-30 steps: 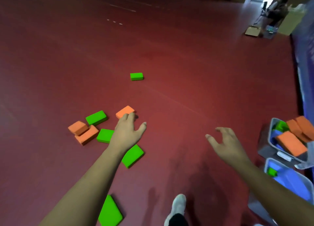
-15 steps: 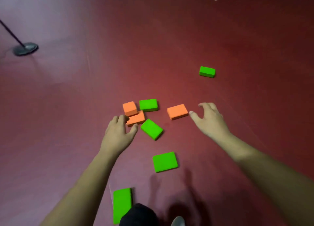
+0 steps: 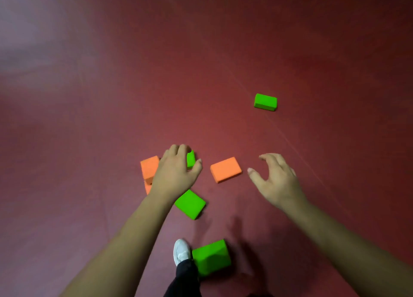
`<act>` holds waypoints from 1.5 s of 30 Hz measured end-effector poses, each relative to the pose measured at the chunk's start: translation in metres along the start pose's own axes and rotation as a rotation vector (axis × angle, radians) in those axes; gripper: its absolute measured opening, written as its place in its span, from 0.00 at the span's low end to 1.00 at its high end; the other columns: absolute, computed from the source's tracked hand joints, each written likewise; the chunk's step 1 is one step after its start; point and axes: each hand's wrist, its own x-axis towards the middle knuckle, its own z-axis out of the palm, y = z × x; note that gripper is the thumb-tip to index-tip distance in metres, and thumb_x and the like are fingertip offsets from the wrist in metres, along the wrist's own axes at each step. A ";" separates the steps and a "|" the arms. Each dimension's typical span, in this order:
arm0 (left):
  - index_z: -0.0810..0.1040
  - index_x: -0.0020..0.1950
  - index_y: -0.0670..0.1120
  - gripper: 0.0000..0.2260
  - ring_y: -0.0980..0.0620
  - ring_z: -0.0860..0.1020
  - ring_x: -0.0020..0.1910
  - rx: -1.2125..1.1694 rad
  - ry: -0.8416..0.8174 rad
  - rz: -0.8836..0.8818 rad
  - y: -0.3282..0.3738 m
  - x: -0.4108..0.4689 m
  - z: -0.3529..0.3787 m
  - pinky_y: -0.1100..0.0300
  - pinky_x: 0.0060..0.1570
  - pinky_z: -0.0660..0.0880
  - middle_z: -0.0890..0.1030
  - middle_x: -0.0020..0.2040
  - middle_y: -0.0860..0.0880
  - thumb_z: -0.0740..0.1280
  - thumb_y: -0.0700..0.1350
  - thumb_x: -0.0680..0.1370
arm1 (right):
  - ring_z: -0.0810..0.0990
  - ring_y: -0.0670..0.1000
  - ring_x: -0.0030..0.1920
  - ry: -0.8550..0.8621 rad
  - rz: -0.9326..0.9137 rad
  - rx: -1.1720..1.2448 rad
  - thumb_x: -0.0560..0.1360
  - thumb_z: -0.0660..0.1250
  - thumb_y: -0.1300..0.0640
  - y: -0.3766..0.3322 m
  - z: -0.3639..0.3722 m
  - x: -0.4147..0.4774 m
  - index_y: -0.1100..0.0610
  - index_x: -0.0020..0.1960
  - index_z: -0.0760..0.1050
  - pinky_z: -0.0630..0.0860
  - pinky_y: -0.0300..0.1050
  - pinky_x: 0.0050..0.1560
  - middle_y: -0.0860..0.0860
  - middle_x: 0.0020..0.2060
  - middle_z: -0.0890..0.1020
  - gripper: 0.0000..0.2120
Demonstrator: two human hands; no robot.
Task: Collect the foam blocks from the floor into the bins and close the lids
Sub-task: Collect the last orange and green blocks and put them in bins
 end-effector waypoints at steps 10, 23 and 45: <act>0.75 0.57 0.43 0.27 0.40 0.75 0.54 -0.019 -0.122 0.070 0.024 0.204 0.068 0.47 0.56 0.73 0.77 0.53 0.43 0.54 0.62 0.72 | 0.72 0.54 0.67 -0.119 0.160 -0.095 0.75 0.68 0.44 0.060 0.020 0.164 0.55 0.67 0.73 0.65 0.48 0.68 0.52 0.65 0.75 0.24; 0.76 0.55 0.41 0.27 0.38 0.76 0.52 -0.020 -0.186 -0.364 -0.054 0.313 0.284 0.46 0.54 0.74 0.77 0.49 0.41 0.55 0.62 0.72 | 0.74 0.58 0.64 -0.505 -0.158 -0.240 0.75 0.67 0.43 0.189 0.186 0.414 0.58 0.65 0.74 0.67 0.52 0.64 0.55 0.60 0.77 0.25; 0.65 0.70 0.39 0.29 0.46 0.72 0.58 -0.424 -0.585 -1.140 -0.278 0.366 0.798 0.55 0.52 0.67 0.72 0.64 0.45 0.67 0.56 0.78 | 0.73 0.60 0.68 -0.766 0.627 0.059 0.74 0.68 0.39 0.496 0.679 0.472 0.65 0.71 0.66 0.69 0.48 0.63 0.61 0.68 0.73 0.37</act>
